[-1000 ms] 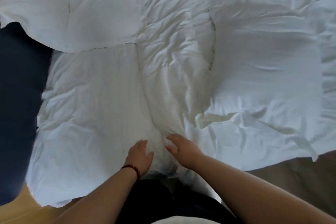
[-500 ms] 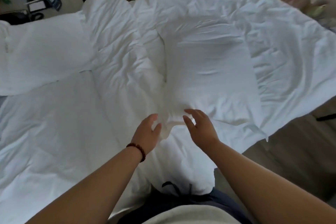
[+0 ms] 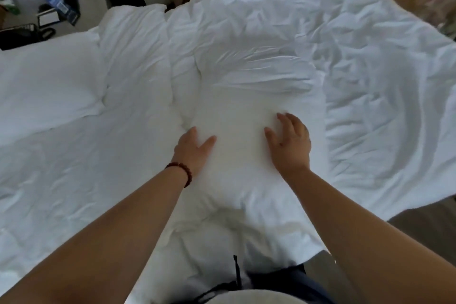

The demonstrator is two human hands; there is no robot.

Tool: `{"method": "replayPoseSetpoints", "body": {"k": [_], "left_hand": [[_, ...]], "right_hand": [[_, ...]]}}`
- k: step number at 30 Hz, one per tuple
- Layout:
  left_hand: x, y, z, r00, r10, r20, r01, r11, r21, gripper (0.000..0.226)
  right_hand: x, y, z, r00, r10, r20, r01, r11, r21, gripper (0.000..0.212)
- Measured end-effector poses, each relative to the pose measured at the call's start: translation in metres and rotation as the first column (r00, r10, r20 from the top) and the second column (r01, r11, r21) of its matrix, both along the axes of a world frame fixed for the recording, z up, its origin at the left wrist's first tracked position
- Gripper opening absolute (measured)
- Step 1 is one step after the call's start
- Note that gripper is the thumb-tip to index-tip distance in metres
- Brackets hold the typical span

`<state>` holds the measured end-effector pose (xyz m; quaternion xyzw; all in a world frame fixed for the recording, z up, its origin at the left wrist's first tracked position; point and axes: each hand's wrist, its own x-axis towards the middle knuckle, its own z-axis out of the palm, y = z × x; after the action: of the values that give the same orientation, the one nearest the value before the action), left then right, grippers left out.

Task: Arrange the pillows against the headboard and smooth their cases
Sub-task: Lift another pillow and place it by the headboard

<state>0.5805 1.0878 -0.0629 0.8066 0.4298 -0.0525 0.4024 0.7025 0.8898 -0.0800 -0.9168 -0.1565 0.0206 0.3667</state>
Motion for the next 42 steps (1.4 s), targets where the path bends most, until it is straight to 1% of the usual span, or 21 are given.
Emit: {"method": "replayPoseSetpoints", "body": {"k": [2,4,8,11,15,17,18,20,21,23,25,26,28,29,31,32,35,37,42], "left_hand": [[0.028,0.005,-0.003,0.996,0.083,-0.041,-0.085,0.996,-0.037,0.099],[0.055,0.011,-0.003,0.985,0.156,-0.078,-0.162,0.984,-0.072,0.114],[0.097,0.028,-0.008,0.972,0.189,-0.140,-0.204,0.974,-0.100,0.100],[0.119,0.040,-0.012,0.961,0.208,-0.181,-0.233,0.964,-0.131,0.105],[0.141,0.057,-0.026,0.955,0.206,-0.214,-0.241,0.958,-0.153,0.110],[0.150,0.068,-0.033,0.951,0.228,-0.209,-0.261,0.953,-0.150,0.108],[0.153,0.075,-0.036,0.947,0.238,-0.215,-0.275,0.948,-0.163,0.110],[0.158,0.088,-0.044,0.935,0.250,-0.251,-0.304,0.930,-0.205,0.122],[0.160,0.092,-0.047,0.933,0.265,-0.243,-0.320,0.920,-0.225,0.124],[0.165,0.090,-0.048,0.937,0.295,-0.187,-0.336,0.909,-0.248,0.117],[0.167,0.085,-0.052,0.937,0.335,-0.103,-0.350,0.907,-0.233,0.099],[0.166,0.081,-0.051,0.933,0.357,-0.052,-0.360,0.906,-0.224,0.094],[0.161,0.073,-0.046,0.923,0.379,0.060,-0.357,0.906,-0.228,0.093],[0.157,0.071,-0.044,0.916,0.389,0.097,-0.361,0.906,-0.222,0.086],[0.147,0.066,-0.035,0.895,0.411,0.171,-0.377,0.904,-0.201,0.064],[0.141,0.065,-0.029,0.882,0.423,0.206,-0.388,0.902,-0.189,0.059],[0.115,0.061,-0.007,0.841,0.455,0.294,-0.428,0.891,-0.152,0.060],[0.092,0.060,0.008,0.802,0.498,0.331,-0.486,0.865,-0.125,0.053],[0.019,0.062,0.043,0.672,0.592,0.445,-0.603,0.786,-0.135,0.059]], "right_hand": [[0.042,-0.006,-0.004,0.994,0.001,-0.111,-0.010,0.997,-0.078,0.072],[0.082,-0.010,-0.010,0.972,-0.018,-0.235,-0.013,0.991,-0.130,0.081],[0.137,-0.003,-0.023,0.905,-0.054,-0.423,-0.025,0.984,-0.178,0.110],[0.164,0.005,-0.033,0.834,-0.123,-0.538,0.011,0.978,-0.207,0.123],[0.191,0.010,-0.054,0.741,-0.212,-0.637,0.160,0.977,-0.140,0.139],[0.199,0.013,-0.063,0.714,-0.232,-0.660,0.226,0.969,-0.096,0.140],[0.203,0.014,-0.067,0.706,-0.240,-0.666,0.251,0.965,-0.081,0.140],[0.213,0.016,-0.073,0.683,-0.260,-0.683,0.295,0.953,-0.069,0.143],[0.217,0.017,-0.076,0.670,-0.270,-0.692,0.310,0.948,-0.071,0.144],[0.223,0.018,-0.076,0.664,-0.279,-0.694,0.332,0.941,-0.060,0.142],[0.222,0.019,-0.072,0.688,-0.262,-0.676,0.350,0.937,-0.007,0.136],[0.219,0.020,-0.069,0.706,-0.246,-0.664,0.356,0.934,0.033,0.131],[0.211,0.022,-0.061,0.741,-0.216,-0.636,0.369,0.922,0.117,0.117],[0.207,0.024,-0.057,0.752,-0.207,-0.625,0.373,0.916,0.145,0.110],[0.199,0.027,-0.048,0.769,-0.185,-0.612,0.369,0.910,0.188,0.100],[0.195,0.029,-0.042,0.777,-0.170,-0.605,0.360,0.910,0.207,0.096],[0.180,0.039,-0.023,0.815,-0.105,-0.571,0.304,0.915,0.266,0.084],[0.169,0.051,-0.007,0.844,-0.037,-0.535,0.239,0.919,0.314,0.079],[0.132,0.097,0.043,0.894,0.176,-0.413,0.017,0.906,0.424,0.078]]}}
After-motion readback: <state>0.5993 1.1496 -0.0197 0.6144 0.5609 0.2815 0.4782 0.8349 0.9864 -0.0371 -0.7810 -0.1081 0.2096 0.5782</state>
